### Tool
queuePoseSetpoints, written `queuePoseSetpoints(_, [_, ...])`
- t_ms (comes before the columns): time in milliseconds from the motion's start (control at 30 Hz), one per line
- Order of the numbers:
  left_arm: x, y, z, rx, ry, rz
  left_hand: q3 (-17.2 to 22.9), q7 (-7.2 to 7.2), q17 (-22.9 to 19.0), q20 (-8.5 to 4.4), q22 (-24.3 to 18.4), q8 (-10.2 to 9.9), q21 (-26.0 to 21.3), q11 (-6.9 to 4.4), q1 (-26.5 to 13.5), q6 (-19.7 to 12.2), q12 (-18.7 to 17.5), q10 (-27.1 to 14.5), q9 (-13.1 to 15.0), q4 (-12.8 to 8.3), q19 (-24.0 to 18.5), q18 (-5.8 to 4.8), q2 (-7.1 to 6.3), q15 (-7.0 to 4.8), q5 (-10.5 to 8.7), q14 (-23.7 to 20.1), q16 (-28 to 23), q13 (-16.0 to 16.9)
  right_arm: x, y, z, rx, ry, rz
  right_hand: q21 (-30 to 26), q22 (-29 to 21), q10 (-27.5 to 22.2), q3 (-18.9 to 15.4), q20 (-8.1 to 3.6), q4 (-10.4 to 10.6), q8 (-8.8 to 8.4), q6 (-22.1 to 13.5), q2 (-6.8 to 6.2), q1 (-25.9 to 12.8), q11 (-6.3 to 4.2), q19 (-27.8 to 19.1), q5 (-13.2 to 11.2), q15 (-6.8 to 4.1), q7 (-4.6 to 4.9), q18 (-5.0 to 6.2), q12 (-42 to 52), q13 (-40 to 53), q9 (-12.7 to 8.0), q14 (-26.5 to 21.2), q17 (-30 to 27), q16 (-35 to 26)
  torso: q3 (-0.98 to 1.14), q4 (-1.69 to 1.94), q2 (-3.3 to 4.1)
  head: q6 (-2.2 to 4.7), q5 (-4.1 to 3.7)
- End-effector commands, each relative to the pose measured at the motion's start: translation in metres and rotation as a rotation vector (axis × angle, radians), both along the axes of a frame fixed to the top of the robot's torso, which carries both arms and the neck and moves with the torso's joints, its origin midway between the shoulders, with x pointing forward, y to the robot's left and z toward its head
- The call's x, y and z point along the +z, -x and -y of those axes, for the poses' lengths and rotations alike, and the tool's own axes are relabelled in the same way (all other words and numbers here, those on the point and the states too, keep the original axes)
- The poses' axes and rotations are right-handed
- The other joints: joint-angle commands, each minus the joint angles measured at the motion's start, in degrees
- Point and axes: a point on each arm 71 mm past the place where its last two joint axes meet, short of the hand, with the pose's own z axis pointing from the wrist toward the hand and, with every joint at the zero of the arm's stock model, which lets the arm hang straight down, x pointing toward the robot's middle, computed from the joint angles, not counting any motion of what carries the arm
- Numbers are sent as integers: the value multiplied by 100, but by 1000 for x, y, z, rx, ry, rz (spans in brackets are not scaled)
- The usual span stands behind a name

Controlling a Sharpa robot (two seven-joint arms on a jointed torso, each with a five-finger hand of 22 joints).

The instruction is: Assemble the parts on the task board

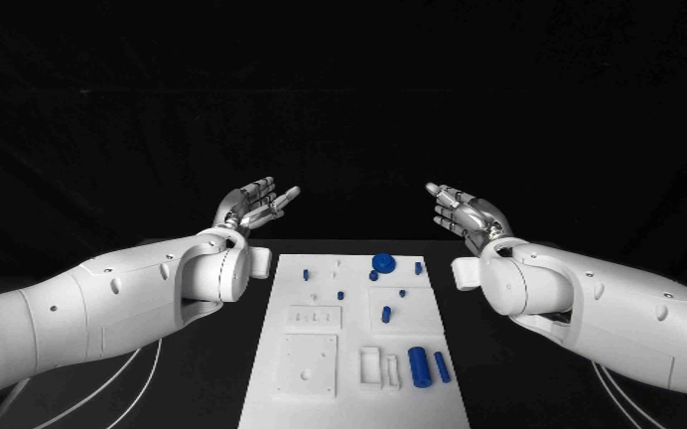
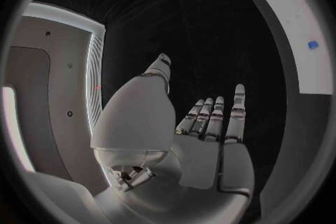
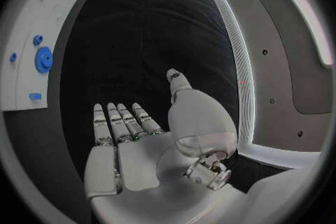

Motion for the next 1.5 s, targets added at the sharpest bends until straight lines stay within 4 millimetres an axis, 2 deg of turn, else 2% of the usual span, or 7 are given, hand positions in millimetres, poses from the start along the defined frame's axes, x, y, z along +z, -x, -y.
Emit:
queuePoseSetpoints(33, [-1, -2, 5, -67, 51, -50, 22, 19, 15, 36, 17, 39, 43, 16, 273, 85, 38, 103, 12, 76, 142, 120, -30, 12, 51, 107, 38, 13, -2, -3, -7, 193, 10, -93, 49, 17, 178, -29, 78, -202, 39, 148, -43, 397, 39, 75, -7, 52, 406, 128, 38, 19, 16, 178, 16, 39, 0, 1, 1, -1, 0])
queuePoseSetpoints(300, [-1, -2, 5, -67, 51, -50, 30, 45, 20, 35, 24, 43, 54, 38, 260, 130, 42, 171, 15, 52, 224, 133, 4, 22, 42, 189, 43, 16, 0, -9, -2, 234, 25, -122, 73, 32, 516, 97, 41, -500, 56, 428, -198, 773, 32, 245, -161, 65, 379, 129, 56, 37, 32, 503, 34, 57, 0, 1, 1, -1, 0])
queuePoseSetpoints(567, [-1, -4, 1, -100, 61, -44, -12, 263, 112, -3, 123, 102, 304, 246, -165, 1271, 109, 1871, 70, -893, 1232, 364, 639, 154, 22, 2195, 168, 89, 3, -22, 12, 208, 162, 11, 487, 189, 2706, 385, -241, -1074, 164, 2558, -160, 1240, -135, 2407, -187, -80, 195, 191, 150, 133, 132, 2853, 148, 173, -4, 5, -3, -54, 73])
queuePoseSetpoints(733, [1, -2, -4, -104, 57, -36, -222, 225, 223, -740, 249, 207, 812, 179, -179, 3297, 163, 3750, 215, -1339, 2066, -154, 980, 89, 33, 3928, 293, 153, 6, -25, 11, 222, 318, 99, 875, 247, 4388, 779, -684, -1466, 215, 4138, -88, 1193, -485, 3783, -190, -537, 10, 110, 196, 184, 209, 4642, 262, 259, -12, -5, 34, -70, 102])
queuePoseSetpoints(967, [12, 1, -8, -187, 80, -7, -215, 1, 492, -1421, 564, 206, 1500, -209, -107, 3867, 171, 4828, 236, -1428, 2875, -505, 1201, -456, 39, 5110, 977, 157, 13, -28, 1, 278, 674, 208, 1452, 391, 4948, 1417, -1388, -1565, 222, 4503, -377, 980, -752, 5270, -25, -1142, -107, 80, 201, 181, 235, 6298, 577, 515, -40, 25, 147, -66, 77])
queuePoseSetpoints(1200, [33, 6, -6, -268, 92, 41, -154, -3, 654, -1543, 861, 206, 1958, -228, 30, 3913, 171, 4820, 222, -1631, 2729, -569, 1175, -527, 47, 5165, 1179, 155, 28, -27, -15, 370, 923, 311, 2263, 829, 5152, 1637, -1844, -1555, 219, 4641, -633, 1010, -892, 6220, -98, -1465, -180, 62, 205, 187, 233, 6709, 1951, 2037, -103, 146, 341, -37, -29])
queuePoseSetpoints(1500, [55, 14, 1, -316, 100, 82, -181, 16, 685, -1519, 1021, 205, 2206, -208, -16, 3870, 171, 4772, 222, -1804, 2519, -548, 1135, -512, 22, 5120, 1181, 155, 38, -24, -33, 431, 1209, 401, 3428, 1872, 5050, 2506, -1860, -1525, 214, 4676, -986, 778, -883, 6184, -206, -1477, -199, 252, 197, 186, 241, 6544, 3641, 3675, -199, 371, 582, 5, -162])
